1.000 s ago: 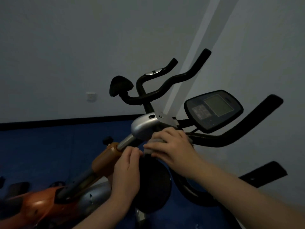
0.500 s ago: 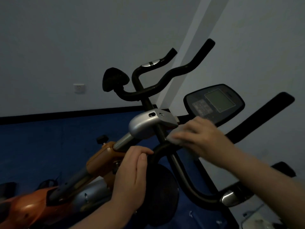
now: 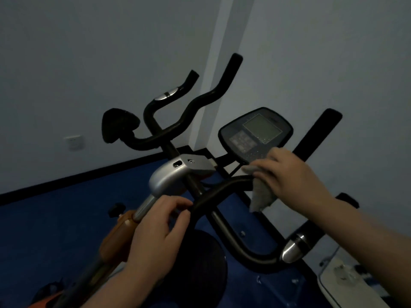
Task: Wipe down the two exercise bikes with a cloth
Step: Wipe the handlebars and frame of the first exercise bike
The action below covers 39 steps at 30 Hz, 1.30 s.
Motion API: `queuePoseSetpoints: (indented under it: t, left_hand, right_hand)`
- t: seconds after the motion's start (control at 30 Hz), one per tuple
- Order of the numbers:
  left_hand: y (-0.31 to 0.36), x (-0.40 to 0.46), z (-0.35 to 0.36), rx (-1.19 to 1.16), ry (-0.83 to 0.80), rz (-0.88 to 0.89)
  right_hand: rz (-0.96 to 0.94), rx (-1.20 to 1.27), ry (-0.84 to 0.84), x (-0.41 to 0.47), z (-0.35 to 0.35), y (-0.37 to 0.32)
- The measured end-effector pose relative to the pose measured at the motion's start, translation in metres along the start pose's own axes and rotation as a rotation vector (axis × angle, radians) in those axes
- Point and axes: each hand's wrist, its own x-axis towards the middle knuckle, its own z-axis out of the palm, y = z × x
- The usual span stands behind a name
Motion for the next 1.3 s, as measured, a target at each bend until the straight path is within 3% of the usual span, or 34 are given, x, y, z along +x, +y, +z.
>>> queuePoseSetpoints:
  t: [0.2,0.27,0.4,0.5,0.63,0.73,0.83,0.9,1.0,1.07,1.23,1.3]
  left_hand:
    - [0.023,0.046,0.012,-0.131,-0.276,-0.006]
    - [0.024,0.054,0.018,-0.187,-0.357,-0.027]
    - [0.018,0.056,0.023,-0.231,-0.393,-0.057]
    - [0.014,0.056,0.022,-0.263,-0.401,-0.063]
    - [0.014,0.055,0.022,-0.270,-0.371,-0.039]
    - [0.013,0.054,0.021,-0.283,-0.323,-0.017]
    - [0.010,0.053,0.019,-0.310,-0.275,-0.007]
    - [0.009,0.053,0.020,-0.320,-0.249,-0.021]
    - [0.007,0.052,0.021,-0.338,-0.188,-0.061]
    - [0.007,0.051,0.022,-0.352,-0.174,-0.081]
    - [0.010,0.050,0.018,-0.314,-0.211,-0.032]
    - [0.011,0.050,0.016,-0.259,-0.219,-0.026]
  right_hand:
    - [0.602,-0.004,0.270,-0.003,-0.001,0.001]
    - [0.679,-0.044,0.295,-0.003,0.018,-0.025]
    - [0.644,0.046,0.364,-0.008,0.041,-0.070]
    - [0.517,0.098,0.282,-0.011,0.026,-0.054]
    - [0.658,0.046,0.397,-0.012,0.010,-0.029]
    - [0.685,0.127,0.428,-0.015,0.039,-0.072]
    - [0.488,0.343,0.293,-0.024,0.057,-0.113]
    - [0.376,0.327,0.205,-0.027,0.046,-0.098]
    - [0.571,0.180,0.420,-0.026,0.026,-0.057]
    - [0.678,0.209,0.520,-0.022,0.031,-0.062]
    - [0.329,0.416,0.218,-0.022,0.052,-0.106]
    - [0.361,0.312,0.281,-0.020,0.032,-0.071]
